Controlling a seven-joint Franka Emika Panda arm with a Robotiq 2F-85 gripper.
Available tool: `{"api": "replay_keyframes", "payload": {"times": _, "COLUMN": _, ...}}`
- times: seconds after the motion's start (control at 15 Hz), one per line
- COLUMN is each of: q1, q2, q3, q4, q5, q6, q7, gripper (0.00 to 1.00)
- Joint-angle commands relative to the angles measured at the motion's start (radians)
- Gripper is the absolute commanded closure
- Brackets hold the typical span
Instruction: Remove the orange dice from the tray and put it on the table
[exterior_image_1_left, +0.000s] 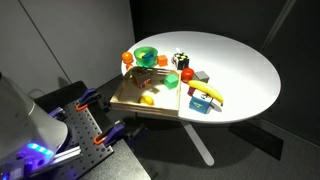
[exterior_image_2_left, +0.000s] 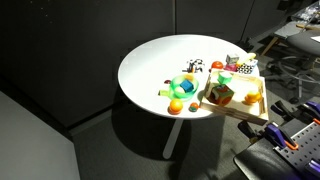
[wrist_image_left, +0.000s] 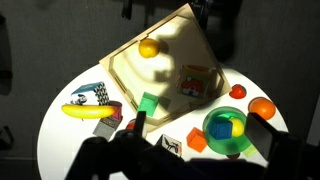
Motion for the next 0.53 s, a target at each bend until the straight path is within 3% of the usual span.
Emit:
{"api": "replay_keyframes", "payload": {"times": 0.0, "q1": 0.003, "q2": 0.072, "q3": -0.001, "q4": 0.047, "q5": 0.013, "q6": 0.000, "q7": 0.000, "gripper": 0.00}}
{"api": "replay_keyframes", "payload": {"times": 0.47, "q1": -0.007, "q2": 0.197, "q3": 0.012, "q4": 0.061, "q5": 0.001, "q6": 0.122, "q7": 0.046, "gripper": 0.00}}
